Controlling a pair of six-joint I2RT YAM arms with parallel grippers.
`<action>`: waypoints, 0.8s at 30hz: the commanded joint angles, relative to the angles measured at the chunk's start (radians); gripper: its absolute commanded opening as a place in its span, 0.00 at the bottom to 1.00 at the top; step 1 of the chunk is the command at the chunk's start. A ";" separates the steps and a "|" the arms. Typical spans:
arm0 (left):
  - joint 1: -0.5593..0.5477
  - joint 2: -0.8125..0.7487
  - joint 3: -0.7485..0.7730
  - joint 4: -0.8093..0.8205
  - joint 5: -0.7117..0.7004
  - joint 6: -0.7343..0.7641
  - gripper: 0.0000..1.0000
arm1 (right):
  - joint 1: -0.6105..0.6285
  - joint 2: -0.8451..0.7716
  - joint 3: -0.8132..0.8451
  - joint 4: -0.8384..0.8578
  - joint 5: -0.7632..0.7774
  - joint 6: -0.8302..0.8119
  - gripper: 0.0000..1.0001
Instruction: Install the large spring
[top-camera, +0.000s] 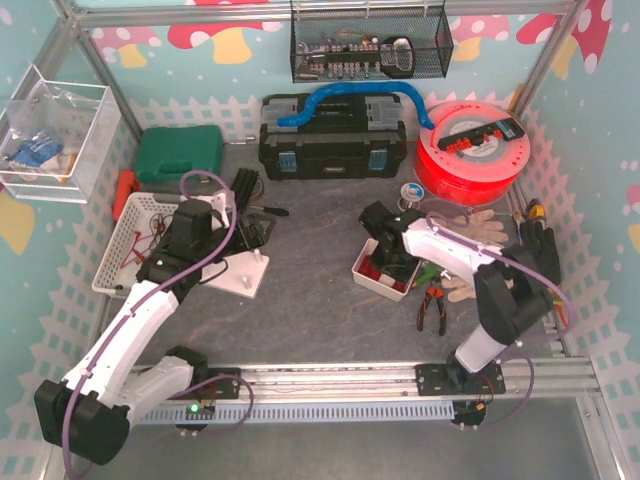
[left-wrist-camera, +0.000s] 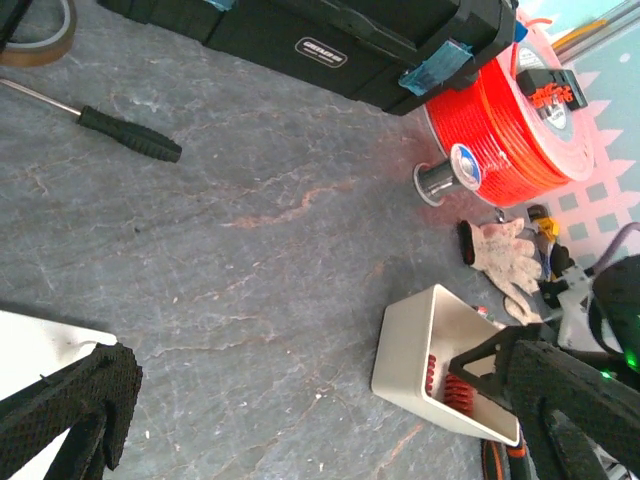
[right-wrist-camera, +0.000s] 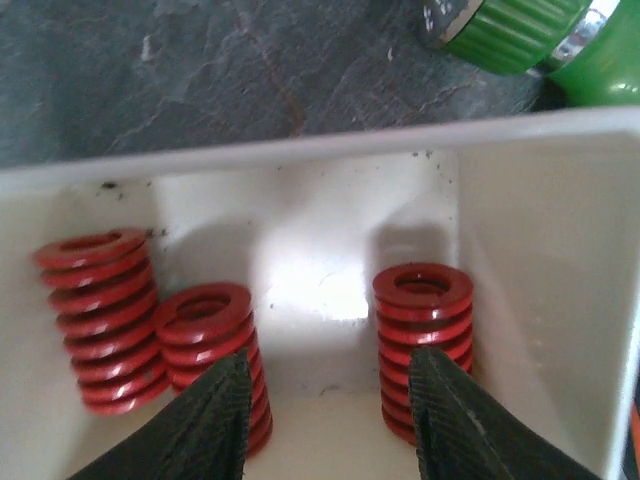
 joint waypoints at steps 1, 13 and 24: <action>-0.004 -0.023 -0.010 -0.009 -0.029 -0.003 0.99 | 0.009 0.090 0.088 -0.151 0.082 0.073 0.46; -0.027 -0.019 0.017 -0.002 -0.077 0.066 0.99 | 0.011 0.144 0.096 -0.135 0.018 0.101 0.48; -0.064 -0.020 0.016 -0.003 -0.098 0.089 0.99 | 0.012 0.115 -0.019 0.022 0.005 0.097 0.49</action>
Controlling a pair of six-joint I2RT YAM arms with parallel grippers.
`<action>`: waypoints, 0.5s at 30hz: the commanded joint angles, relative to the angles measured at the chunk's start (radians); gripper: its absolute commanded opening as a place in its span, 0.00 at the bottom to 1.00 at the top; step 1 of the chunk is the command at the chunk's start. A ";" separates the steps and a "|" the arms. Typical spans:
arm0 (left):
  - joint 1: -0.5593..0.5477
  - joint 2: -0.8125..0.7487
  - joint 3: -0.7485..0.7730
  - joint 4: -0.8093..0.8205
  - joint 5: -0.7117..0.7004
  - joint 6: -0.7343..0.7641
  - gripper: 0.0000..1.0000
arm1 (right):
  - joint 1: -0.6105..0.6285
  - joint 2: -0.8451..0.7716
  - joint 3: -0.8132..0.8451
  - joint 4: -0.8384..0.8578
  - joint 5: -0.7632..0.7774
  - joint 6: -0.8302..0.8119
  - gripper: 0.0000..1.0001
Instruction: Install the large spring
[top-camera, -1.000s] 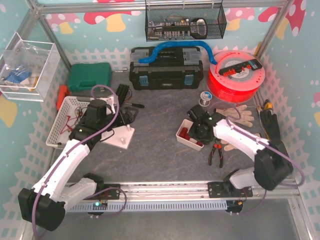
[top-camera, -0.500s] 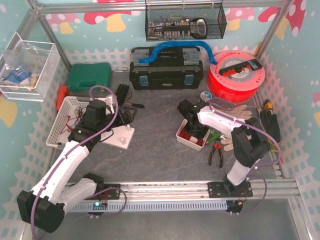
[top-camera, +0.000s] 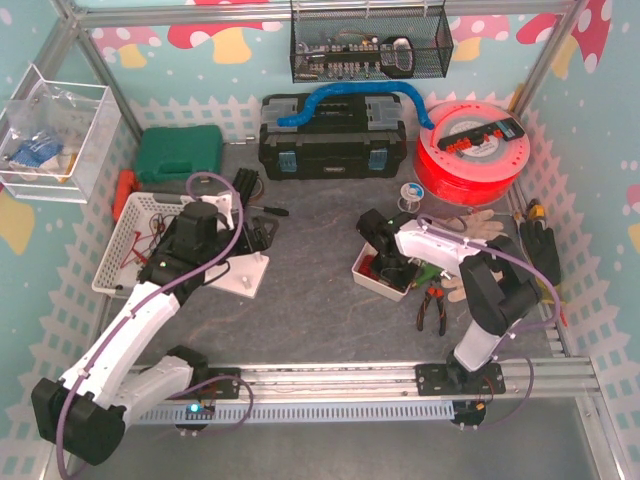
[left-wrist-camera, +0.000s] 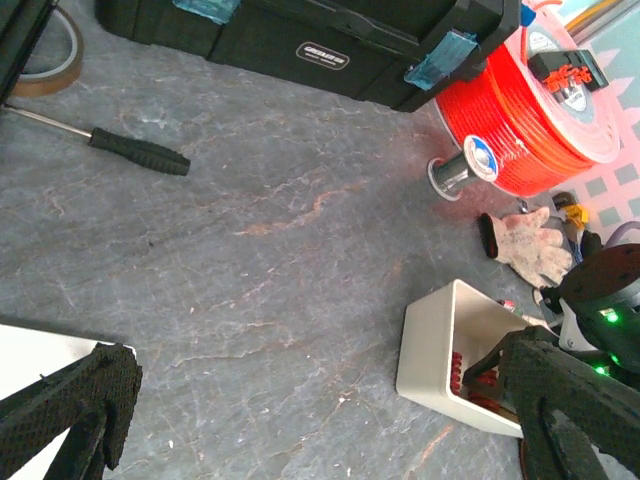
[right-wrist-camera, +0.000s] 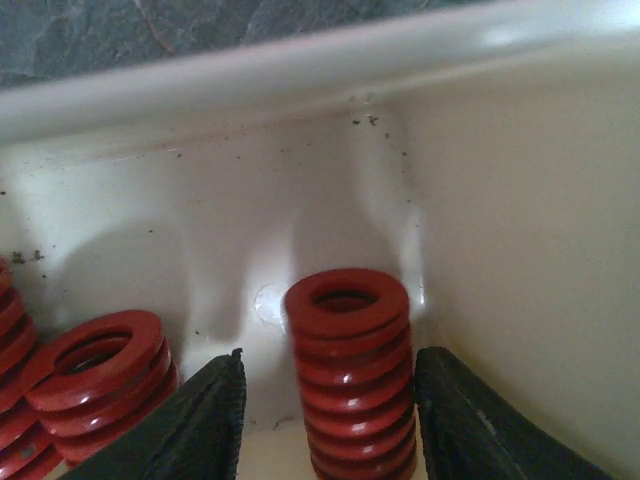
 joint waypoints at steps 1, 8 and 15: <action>-0.014 -0.011 0.018 -0.003 -0.024 0.032 0.99 | 0.006 0.000 -0.049 0.117 -0.005 -0.006 0.49; -0.026 -0.017 0.024 -0.005 -0.034 0.044 0.99 | 0.006 -0.010 -0.077 0.248 0.001 -0.081 0.44; -0.026 -0.030 0.014 -0.009 -0.036 0.041 0.99 | 0.007 -0.043 -0.118 0.289 0.032 -0.149 0.31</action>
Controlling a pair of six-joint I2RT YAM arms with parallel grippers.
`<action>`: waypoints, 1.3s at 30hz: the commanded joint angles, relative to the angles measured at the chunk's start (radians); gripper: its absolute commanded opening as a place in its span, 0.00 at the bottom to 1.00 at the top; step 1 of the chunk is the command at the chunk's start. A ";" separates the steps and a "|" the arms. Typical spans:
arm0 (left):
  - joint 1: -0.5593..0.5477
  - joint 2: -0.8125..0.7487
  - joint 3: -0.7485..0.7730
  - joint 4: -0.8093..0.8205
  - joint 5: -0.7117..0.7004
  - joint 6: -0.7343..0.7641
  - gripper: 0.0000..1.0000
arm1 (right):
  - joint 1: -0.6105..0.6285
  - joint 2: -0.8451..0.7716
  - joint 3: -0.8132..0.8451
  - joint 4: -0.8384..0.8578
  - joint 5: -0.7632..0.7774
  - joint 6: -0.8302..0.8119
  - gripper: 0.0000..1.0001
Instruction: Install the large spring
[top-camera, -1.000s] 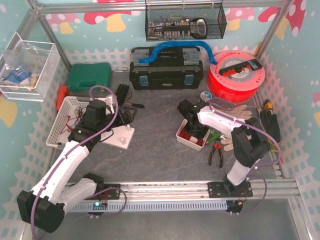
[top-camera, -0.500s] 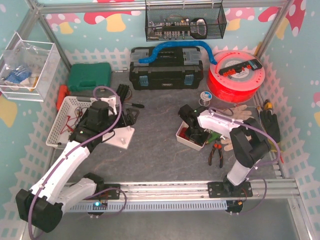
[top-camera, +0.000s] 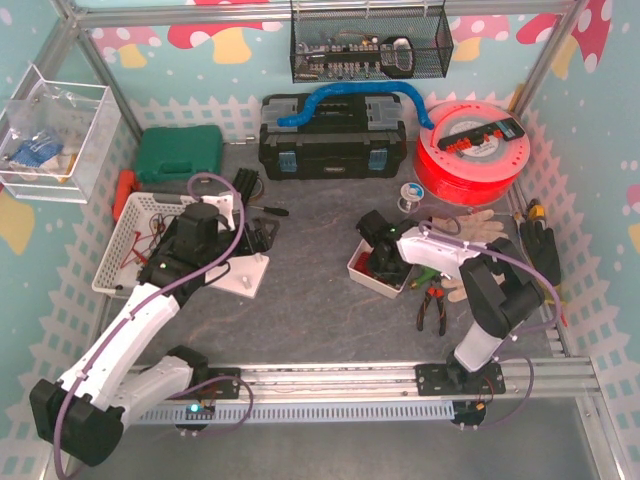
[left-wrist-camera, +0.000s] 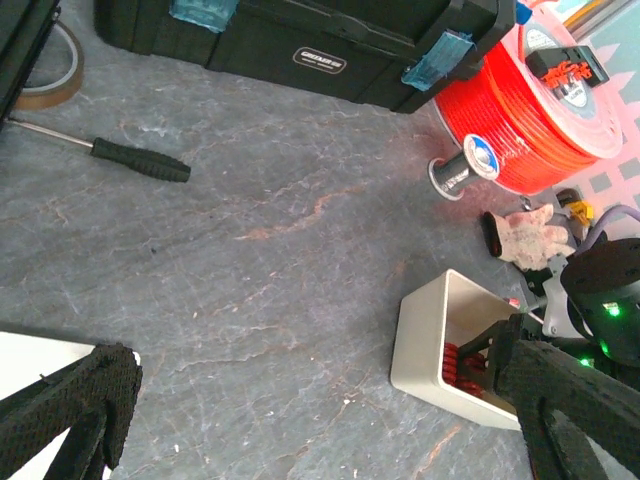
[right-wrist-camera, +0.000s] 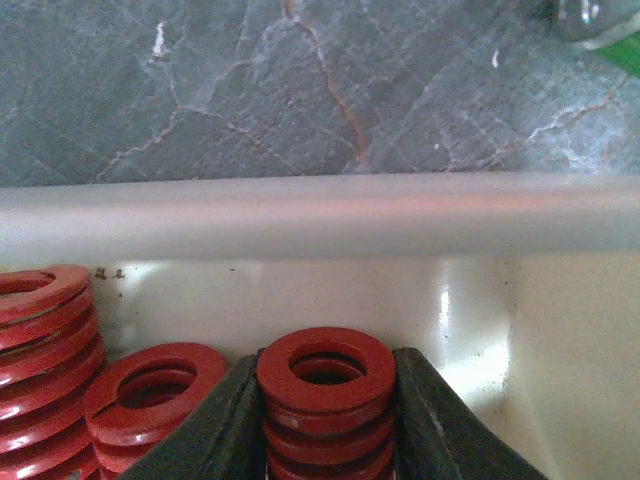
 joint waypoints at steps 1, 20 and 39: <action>-0.005 -0.023 0.012 -0.008 -0.013 0.017 0.99 | 0.006 -0.034 -0.036 0.049 0.029 -0.058 0.31; -0.004 -0.019 0.025 -0.012 -0.059 -0.022 0.99 | 0.005 -0.136 -0.068 0.130 0.098 -0.333 0.21; -0.004 0.076 0.093 0.039 0.197 -0.093 0.82 | 0.056 -0.612 -0.123 0.375 -0.084 -0.932 0.11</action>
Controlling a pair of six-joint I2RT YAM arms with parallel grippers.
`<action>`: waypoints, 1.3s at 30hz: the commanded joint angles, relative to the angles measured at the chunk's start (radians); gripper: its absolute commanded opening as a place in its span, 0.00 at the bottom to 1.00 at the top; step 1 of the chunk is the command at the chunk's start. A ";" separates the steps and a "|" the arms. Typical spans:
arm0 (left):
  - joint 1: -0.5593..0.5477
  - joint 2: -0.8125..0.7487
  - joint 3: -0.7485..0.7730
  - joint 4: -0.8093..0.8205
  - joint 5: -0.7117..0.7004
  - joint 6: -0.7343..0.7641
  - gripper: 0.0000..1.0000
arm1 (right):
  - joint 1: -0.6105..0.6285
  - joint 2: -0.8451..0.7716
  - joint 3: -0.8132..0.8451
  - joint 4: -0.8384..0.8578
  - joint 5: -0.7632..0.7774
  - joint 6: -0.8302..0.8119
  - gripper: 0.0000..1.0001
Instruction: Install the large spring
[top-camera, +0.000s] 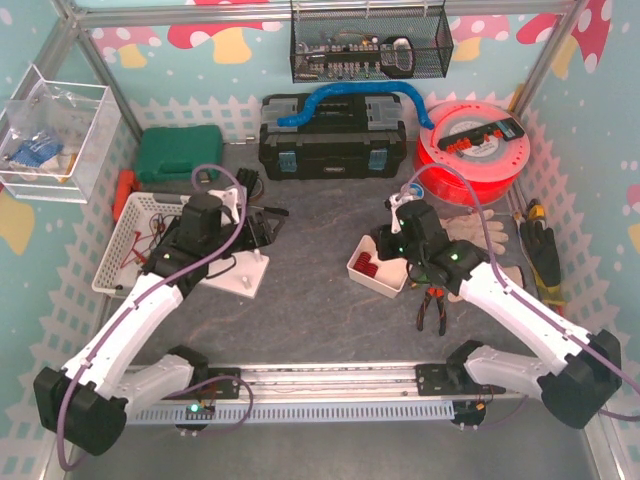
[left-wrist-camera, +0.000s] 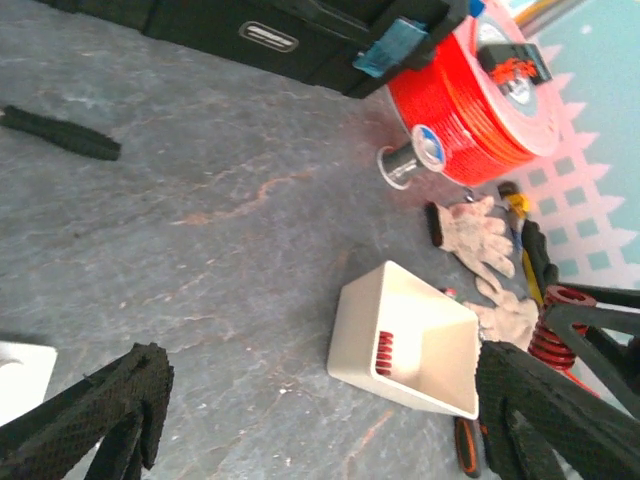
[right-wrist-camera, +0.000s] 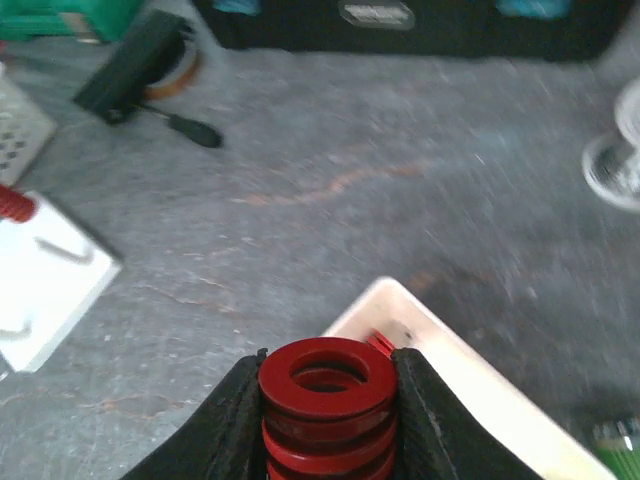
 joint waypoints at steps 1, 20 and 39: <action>-0.005 0.029 0.053 0.034 0.126 0.004 0.76 | 0.056 -0.047 -0.046 0.168 -0.048 -0.214 0.11; -0.147 0.190 0.182 0.069 0.397 0.103 0.50 | 0.304 0.014 -0.103 0.656 -0.055 -0.653 0.06; -0.163 0.273 0.183 0.084 0.423 0.138 0.45 | 0.364 0.064 -0.080 0.696 0.035 -0.684 0.05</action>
